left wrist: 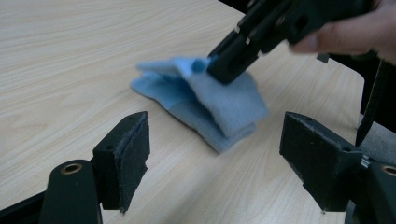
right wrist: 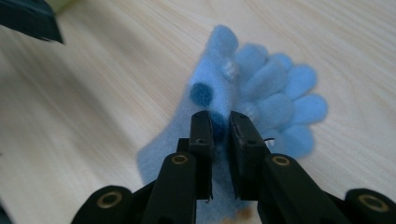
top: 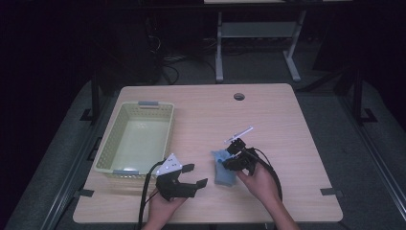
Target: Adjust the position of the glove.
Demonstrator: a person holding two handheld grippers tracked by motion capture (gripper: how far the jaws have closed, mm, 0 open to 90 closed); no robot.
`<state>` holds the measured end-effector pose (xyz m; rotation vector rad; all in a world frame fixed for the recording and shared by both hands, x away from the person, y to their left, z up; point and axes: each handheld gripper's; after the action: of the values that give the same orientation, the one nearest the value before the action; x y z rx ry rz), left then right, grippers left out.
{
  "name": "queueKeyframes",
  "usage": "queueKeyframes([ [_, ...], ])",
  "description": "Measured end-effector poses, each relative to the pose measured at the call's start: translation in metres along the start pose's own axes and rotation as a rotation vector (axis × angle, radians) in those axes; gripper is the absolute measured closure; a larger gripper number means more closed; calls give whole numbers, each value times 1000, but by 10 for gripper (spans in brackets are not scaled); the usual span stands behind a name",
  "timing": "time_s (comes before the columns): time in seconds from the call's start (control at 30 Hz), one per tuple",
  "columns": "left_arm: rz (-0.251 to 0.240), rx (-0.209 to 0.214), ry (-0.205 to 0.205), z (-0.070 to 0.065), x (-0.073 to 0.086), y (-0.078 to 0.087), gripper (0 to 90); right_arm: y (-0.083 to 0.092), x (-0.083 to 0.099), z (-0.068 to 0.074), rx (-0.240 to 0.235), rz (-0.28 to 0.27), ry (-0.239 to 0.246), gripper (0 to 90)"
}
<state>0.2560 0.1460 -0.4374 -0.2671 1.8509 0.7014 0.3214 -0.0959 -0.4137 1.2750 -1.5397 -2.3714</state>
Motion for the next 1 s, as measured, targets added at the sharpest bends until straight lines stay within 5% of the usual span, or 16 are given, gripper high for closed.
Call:
queueKeyframes([
  [0.23, 7, 4, 7, 0, 1, -2, 240, -10, 4, 1, 37, 15, 5, 763],
  [0.4, 10, 5, 8, 1, 2, -2, 240, -8, 4, 1, 53, -16, 9, 652],
  [0.53, 21, 12, 21, 2, 3, -4, 247, -2, 7, 2, 31, -71, 20, 791],
  [0.77, 24, 31, 59, 2, 4, -5, 315, -22, 17, 3, 14, -2, 36, 811],
  [1.0, 49, 37, 63, -1, 4, -10, 338, 0, 25, -5, -28, -101, -18, 625],
])
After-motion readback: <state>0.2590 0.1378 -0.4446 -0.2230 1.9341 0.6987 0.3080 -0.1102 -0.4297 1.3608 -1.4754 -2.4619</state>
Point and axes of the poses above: each handheld gripper's, and its own axes: y roughly backward along the jaws, x roughly out of its underside, z roughly to its left, and after that the axes turned 8 degrees about -z, right-handed
